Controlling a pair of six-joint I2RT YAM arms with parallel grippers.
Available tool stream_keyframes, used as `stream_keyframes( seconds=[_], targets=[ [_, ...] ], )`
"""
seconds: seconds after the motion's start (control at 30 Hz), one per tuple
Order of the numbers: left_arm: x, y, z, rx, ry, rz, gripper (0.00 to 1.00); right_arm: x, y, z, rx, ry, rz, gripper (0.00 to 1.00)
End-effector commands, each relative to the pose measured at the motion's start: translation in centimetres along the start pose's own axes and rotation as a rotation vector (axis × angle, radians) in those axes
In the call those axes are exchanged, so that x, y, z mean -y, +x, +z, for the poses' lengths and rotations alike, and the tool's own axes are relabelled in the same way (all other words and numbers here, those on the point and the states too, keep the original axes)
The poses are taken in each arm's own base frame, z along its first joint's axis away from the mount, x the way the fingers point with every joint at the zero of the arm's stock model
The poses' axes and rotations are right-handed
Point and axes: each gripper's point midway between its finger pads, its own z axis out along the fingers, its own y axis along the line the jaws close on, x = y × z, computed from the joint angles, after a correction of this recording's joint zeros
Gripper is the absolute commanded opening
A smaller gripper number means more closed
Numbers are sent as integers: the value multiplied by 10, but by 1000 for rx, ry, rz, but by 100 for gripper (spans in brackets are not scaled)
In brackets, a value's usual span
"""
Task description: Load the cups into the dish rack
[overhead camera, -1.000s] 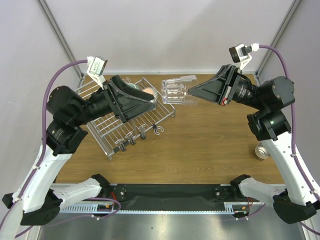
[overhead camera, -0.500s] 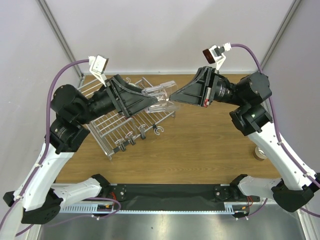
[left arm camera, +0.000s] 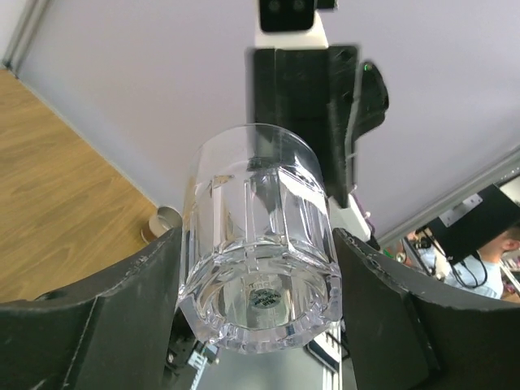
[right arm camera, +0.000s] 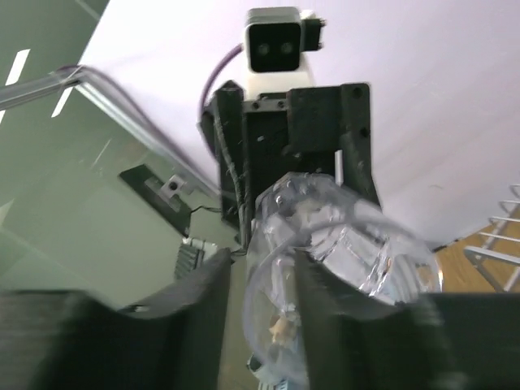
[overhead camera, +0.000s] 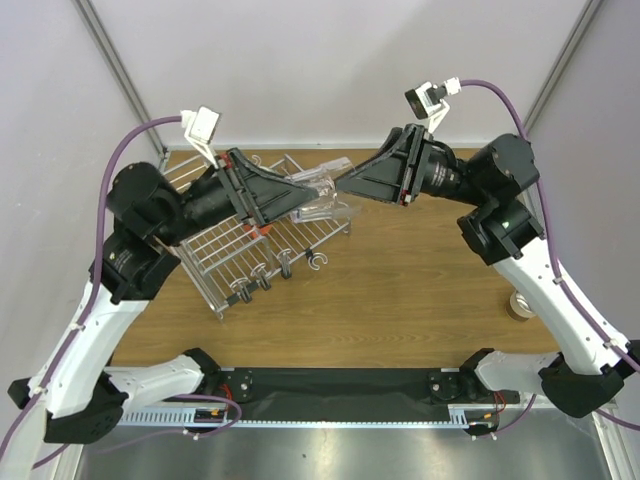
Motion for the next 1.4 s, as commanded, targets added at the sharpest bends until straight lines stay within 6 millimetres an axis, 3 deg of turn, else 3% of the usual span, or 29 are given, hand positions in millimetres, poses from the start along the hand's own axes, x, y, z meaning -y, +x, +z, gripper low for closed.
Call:
stream_keyframes(
  seconds=[0.0,0.03,0.07,0.1,0.13,0.17,0.2,0.27,0.3,0.4,0.43,0.6,0.7,0.83,0.97,1.13,1.37],
  targets=[
    [-2,-3,1,-39,-72,22,0,23,-14,-2,43,149,-48,48],
    [-16,-2,7,-56,-129,23,0,33,-16,-7,53,210,-39,57],
    [-31,-8,9,-39,-210,54,0,54,-30,-19,116,317,-56,74],
    [-34,-10,3,-58,-270,55,0,75,-25,-33,120,425,3,87],
    [-54,-7,12,-89,-339,53,0,84,-27,-49,154,495,16,97],
    [-65,-9,12,-98,-399,73,0,97,-30,-63,180,568,19,100],
    [-72,-14,2,-96,-488,83,0,124,-33,-95,228,721,72,100],
    [-103,-11,10,-140,-604,100,0,151,-32,-140,290,934,113,100],
    [-115,-14,4,-144,-684,109,1,170,-23,-179,315,1085,199,100],
    [-157,-5,10,-206,-833,120,0,192,0,-237,313,1288,289,98],
    [-170,-3,11,-215,-875,130,0,195,7,-247,306,1319,311,97],
    [-240,25,25,-321,-1056,133,0,201,32,-265,264,1362,346,95],
    [-278,35,20,-382,-1205,163,0,199,37,-271,254,1388,342,95],
    [-319,46,18,-447,-1287,170,0,197,41,-278,234,1420,327,95],
    [-355,49,3,-485,-1356,108,0,196,48,-279,211,1424,348,95],
    [-377,46,-11,-502,-1391,90,0,195,52,-285,202,1448,344,95],
    [-396,61,-32,-558,-1464,60,0,199,52,-289,193,1457,355,95]
  ],
)
